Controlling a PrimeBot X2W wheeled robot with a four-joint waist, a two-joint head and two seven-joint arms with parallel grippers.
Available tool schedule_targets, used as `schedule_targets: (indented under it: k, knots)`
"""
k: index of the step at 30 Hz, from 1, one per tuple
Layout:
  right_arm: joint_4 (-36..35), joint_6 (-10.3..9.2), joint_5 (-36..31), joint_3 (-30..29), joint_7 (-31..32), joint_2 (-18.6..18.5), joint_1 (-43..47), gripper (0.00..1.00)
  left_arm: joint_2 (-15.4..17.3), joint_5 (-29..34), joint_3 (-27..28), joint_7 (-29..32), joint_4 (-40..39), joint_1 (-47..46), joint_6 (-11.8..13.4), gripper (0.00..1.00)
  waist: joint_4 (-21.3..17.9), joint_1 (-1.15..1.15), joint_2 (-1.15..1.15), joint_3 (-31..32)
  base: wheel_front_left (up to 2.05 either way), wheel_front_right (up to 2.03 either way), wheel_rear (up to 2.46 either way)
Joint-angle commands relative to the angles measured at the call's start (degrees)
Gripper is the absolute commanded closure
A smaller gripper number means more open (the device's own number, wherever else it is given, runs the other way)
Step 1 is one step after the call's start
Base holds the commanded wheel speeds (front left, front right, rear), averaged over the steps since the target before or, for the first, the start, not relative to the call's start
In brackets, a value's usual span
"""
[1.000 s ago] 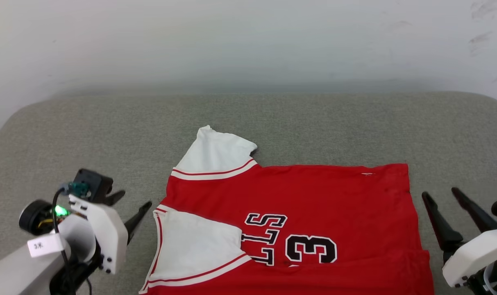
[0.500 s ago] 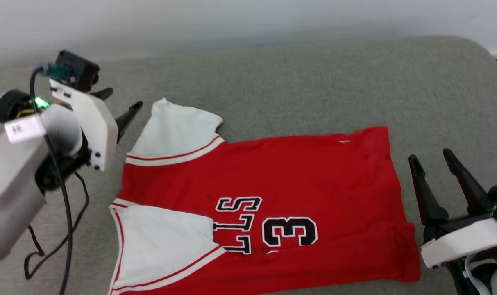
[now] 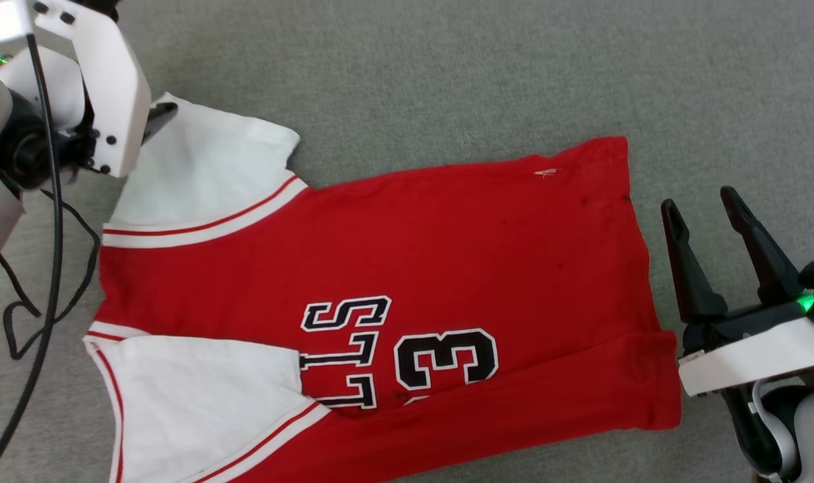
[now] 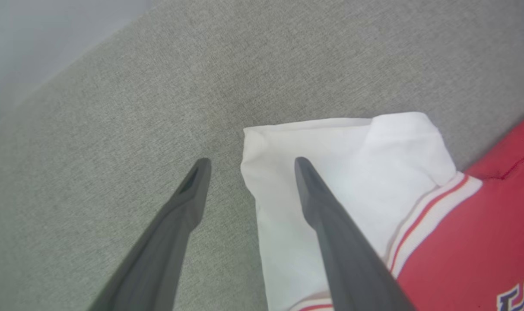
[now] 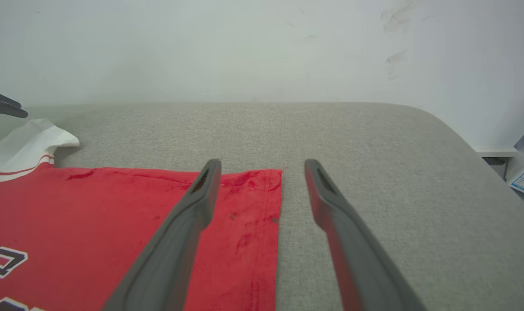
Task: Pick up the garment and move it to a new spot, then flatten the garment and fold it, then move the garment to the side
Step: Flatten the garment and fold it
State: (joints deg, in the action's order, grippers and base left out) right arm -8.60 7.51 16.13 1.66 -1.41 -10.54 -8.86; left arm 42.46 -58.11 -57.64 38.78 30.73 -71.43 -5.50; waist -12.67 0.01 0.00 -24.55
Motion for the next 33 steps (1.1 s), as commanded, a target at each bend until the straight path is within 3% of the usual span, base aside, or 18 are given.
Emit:
schedule_targets:
  k: [1, 10, 11, 12, 17, 23, 27, 33]
  knots:
    - [0.49, -0.05, 0.53, 0.42, -0.65, 0.11, -1.53, 0.0, -0.32, 0.67, -0.47, 1.11, 1.17, -1.58, 0.02, 0.0, -1.91, -0.01, 0.0, -3.57, 0.0, 0.0, 0.0]
    - [2.33, -0.05, 0.95, 1.6, -1.79, -0.41, -3.92, 0.0, -1.47, 1.27, -3.4, 5.59, 4.99, -1.72, -0.7, 0.0, -2.98, -0.01, 0.0, -6.3, 0.0, 0.0, 0.0]
    - [2.47, -0.05, 1.04, 1.58, -1.93, -0.56, -4.07, 0.0, -1.51, 0.98, -3.78, 6.33, 5.24, -1.29, -0.91, 0.71, -2.99, -0.01, 0.0, -6.31, 0.0, 0.0, 0.0]
    - [2.69, -0.05, 1.1, 1.56, -1.99, -0.68, -4.17, 0.0, -1.48, 0.89, -4.07, 6.61, 5.3, -0.99, -0.98, 1.0, -2.97, -0.01, 0.0, -6.28, 0.0, 0.0, 0.0]
    - [3.39, -0.05, 1.08, 1.08, -1.55, -1.33, -4.42, 0.0, -0.76, 0.4, -4.27, 5.41, 4.96, -0.23, -1.36, 1.0, -2.24, -0.01, 0.0, -4.97, 0.0, 0.0, 0.0]
    - [3.04, -0.05, 1.6, -0.13, 1.99, -5.16, -6.75, 0.0, -1.99, 1.39, -3.56, -1.35, 2.44, -0.9, -1.71, 1.0, -0.05, -0.01, 0.0, -2.24, 0.0, 0.0, 0.0]
    - [2.7, -0.05, 4.02, 0.74, 8.65, -10.07, -10.24, 0.0, -2.72, 1.08, -3.92, -4.38, 0.2, -0.04, -1.81, 1.0, 1.68, -0.01, 0.0, -0.46, 0.0, 0.0, 0.0]
    - [4.84, -0.05, 9.79, 6.39, 25.01, -19.33, -17.28, 0.0, -3.26, 1.95, -4.95, -8.41, -3.17, 0.53, -1.89, 1.0, 4.18, -0.01, 0.0, 1.14, 0.0, 0.0, 0.0]
